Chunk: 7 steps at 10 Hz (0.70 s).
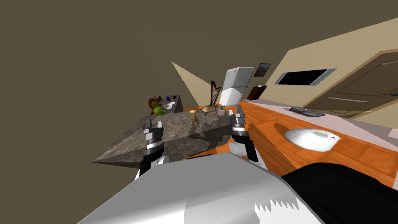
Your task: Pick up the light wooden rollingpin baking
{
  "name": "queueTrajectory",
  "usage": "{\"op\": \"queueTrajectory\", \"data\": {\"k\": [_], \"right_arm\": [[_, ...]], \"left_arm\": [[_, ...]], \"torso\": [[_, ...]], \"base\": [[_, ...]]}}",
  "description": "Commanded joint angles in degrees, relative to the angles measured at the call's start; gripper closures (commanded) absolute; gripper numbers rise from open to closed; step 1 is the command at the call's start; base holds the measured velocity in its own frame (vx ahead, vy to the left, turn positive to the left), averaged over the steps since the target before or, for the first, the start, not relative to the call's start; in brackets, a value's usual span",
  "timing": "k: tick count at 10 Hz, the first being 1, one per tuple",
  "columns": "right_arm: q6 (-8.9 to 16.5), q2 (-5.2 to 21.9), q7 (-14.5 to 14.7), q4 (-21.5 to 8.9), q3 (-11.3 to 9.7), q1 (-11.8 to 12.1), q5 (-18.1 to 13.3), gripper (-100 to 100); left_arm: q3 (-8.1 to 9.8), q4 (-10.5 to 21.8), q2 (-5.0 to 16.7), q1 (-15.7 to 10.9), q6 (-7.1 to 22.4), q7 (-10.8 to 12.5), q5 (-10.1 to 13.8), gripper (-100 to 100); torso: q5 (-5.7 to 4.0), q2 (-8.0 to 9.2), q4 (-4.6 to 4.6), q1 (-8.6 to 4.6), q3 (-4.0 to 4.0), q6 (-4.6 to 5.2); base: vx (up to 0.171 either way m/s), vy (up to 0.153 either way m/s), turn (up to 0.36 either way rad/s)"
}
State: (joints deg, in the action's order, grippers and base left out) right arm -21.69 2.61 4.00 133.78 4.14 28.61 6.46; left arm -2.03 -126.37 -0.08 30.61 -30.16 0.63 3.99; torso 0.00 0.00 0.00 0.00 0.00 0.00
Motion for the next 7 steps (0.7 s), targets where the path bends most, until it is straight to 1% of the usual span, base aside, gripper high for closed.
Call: {"op": "queueTrajectory", "data": {"k": [1,2,4,7], "right_arm": [[0.00,0.00,0.00,0.00,0.00,0.00,0.00,0],[0.00,0.00,0.00,0.00,0.00,0.00,0.00,0],[0.00,0.00,0.00,0.00,0.00,-0.01,0.00,0],[0.00,0.00,0.00,0.00,0.00,-0.01,0.00,0]], "left_arm": [[0.20,0.70,1.66,0.46,-0.48,0.82,-0.42,-100],[0.40,1.41,2.97,0.91,-0.95,1.63,-0.83,-100],[0.99,3.53,5.93,2.16,-2.34,3.96,-1.99,-100],[2.32,8.22,10.91,4.63,-5.38,8.73,-4.30,-100]], "torso": [[0.00,0.00,0.00,0.00,0.00,0.00],[0.01,0.06,0.01,0.03,0.03,0.00],[0.02,0.24,0.05,0.08,0.13,0.00],[0.03,0.41,0.09,0.12,0.23,0.00]], "base": [[-0.019,0.006,-0.007],[-0.046,0.018,-0.014],[-0.073,0.016,-0.026],[-0.104,0.022,-0.058]]}}
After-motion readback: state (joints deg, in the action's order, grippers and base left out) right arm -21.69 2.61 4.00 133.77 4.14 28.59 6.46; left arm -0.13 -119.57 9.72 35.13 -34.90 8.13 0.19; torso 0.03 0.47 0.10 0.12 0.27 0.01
